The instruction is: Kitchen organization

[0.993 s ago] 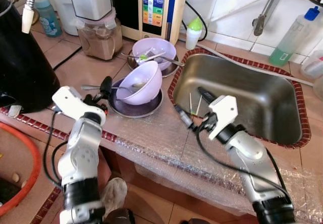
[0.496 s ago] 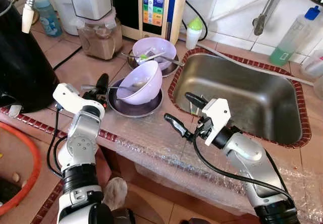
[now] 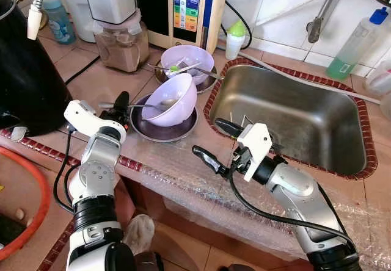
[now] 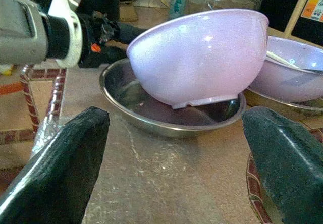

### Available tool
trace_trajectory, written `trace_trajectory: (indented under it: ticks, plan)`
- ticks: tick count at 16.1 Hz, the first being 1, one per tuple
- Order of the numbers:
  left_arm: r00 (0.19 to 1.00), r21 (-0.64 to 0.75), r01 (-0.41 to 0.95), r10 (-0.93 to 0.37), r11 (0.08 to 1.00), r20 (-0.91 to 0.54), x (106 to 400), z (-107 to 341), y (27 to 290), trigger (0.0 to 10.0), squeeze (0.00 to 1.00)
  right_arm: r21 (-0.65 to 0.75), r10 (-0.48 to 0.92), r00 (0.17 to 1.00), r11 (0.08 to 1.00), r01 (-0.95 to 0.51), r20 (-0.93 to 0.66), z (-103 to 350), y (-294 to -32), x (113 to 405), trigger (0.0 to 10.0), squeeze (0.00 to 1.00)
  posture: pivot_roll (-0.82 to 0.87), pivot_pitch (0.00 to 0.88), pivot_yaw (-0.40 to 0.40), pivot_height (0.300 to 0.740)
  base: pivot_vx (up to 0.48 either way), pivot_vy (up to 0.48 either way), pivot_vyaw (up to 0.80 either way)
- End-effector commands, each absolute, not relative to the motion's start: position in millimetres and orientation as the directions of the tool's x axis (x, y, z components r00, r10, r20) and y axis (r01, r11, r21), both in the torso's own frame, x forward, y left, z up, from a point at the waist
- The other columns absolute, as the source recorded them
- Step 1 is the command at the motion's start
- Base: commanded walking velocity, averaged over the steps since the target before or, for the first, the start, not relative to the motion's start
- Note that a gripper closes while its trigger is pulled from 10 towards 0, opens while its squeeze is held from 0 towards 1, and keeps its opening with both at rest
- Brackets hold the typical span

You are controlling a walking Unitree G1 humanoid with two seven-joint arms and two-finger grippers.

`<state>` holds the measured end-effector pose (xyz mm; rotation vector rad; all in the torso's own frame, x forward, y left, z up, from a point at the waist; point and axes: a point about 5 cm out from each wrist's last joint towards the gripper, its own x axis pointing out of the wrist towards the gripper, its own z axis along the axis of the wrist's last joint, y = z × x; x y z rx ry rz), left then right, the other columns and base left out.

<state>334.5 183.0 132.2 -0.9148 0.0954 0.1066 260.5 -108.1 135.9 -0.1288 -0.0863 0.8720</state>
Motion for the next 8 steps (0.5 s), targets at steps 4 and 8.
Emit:
trace_trajectory:
  ticks: [4,8]
  plan:
    - [0.996,-0.790,-0.090,0.045,0.606,-0.079,339,142,188,0.0,0.00,-0.155,0.741,0.671,0.665,-0.730,0.021,133,-110,266,10.0,0.00,0.01,0.052,0.000,0.740,0.000,0.000,0.00]
    - [0.999,-0.798,-0.050,0.042,0.600,-0.031,343,154,190,0.0,0.00,-0.167,0.727,0.687,0.680,-0.714,0.021,130,-110,267,10.0,0.00,0.01,0.046,0.004,0.740,0.000,0.000,0.00]
